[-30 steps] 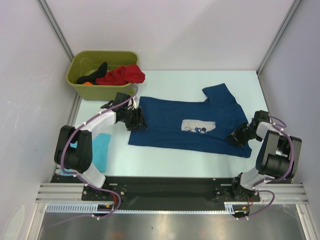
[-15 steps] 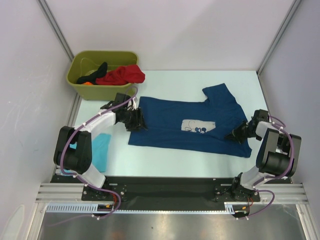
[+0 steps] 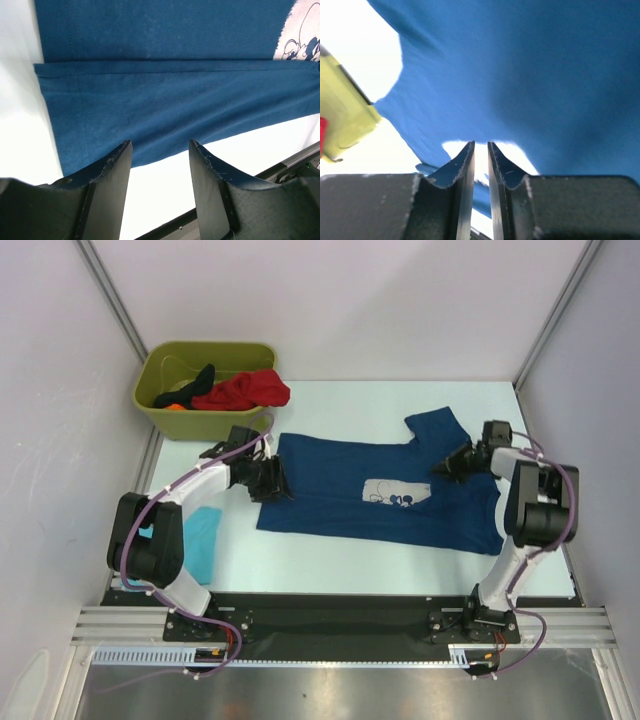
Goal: Fold and stack the t-shirts
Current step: Fold the tshirt
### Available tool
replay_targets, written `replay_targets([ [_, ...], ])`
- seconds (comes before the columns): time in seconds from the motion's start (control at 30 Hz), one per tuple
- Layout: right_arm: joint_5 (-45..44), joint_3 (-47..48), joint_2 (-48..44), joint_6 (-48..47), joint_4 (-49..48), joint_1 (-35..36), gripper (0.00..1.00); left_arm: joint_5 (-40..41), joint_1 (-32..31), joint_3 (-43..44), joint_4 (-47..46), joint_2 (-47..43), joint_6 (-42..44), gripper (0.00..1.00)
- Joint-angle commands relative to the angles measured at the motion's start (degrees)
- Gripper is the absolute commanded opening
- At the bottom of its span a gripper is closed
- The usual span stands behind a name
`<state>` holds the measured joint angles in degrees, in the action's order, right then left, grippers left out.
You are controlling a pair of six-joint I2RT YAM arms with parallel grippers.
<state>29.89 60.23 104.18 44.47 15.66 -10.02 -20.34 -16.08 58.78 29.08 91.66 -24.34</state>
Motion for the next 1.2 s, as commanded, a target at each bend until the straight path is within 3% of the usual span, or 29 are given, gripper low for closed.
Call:
replay_targets([
  [0.0, 0.6, 8.75, 6.97, 4.66, -5.63, 3.33, 0.21, -0.23, 0.69, 1.6, -0.6, -0.34, 1.22, 0.54],
  [0.03, 1.65, 10.77, 7.7, 6.75, -6.6, 3.78, 0.2, -0.32, 0.61, 1.68, -0.69, -0.25, 1.22, 0.54],
  [0.13, 4.64, 13.76, 8.5, 7.04, -8.37, 4.48, 0.33, -0.32, 0.61, 0.98, -1.13, -0.34, 1.04, 0.54],
  [0.17, 4.39, 14.04, 7.36, 5.82, -4.89, 4.22, 0.4, -0.14, 0.61, 0.81, -1.13, -0.34, 1.13, 0.54],
  [0.33, -5.16, 10.89, -5.18, -5.7, 14.63, -1.39, 0.47, -0.4, 0.61, 0.02, -1.92, -0.52, 2.28, 0.55],
  [0.37, -6.84, 9.05, -6.61, -8.32, 19.88, -1.93, 0.54, -0.67, 0.61, -0.51, -2.1, -0.51, 2.36, 0.55],
  [0.5, -15.99, 6.67, -11.36, -6.17, 30.12, -3.42, 0.7, -2.33, 0.52, -1.83, -2.97, -0.16, 2.01, 0.55],
  [0.83, -21.27, 4.46, -10.14, 13.24, 29.42, 2.37, 0.7, -3.92, 0.52, -0.69, -2.72, -0.07, 2.45, 0.55],
  [0.97, -24.79, 9.11, -6.72, 18.28, 35.82, 3.6, 0.67, -3.92, 0.52, -0.78, -2.71, -0.69, 2.54, 0.55],
  [1.17, -24.97, 11.84, -3.38, 22.15, 36.63, 3.96, 0.6, -3.74, 0.78, -1.13, -3.24, -0.78, 2.28, 0.55],
])
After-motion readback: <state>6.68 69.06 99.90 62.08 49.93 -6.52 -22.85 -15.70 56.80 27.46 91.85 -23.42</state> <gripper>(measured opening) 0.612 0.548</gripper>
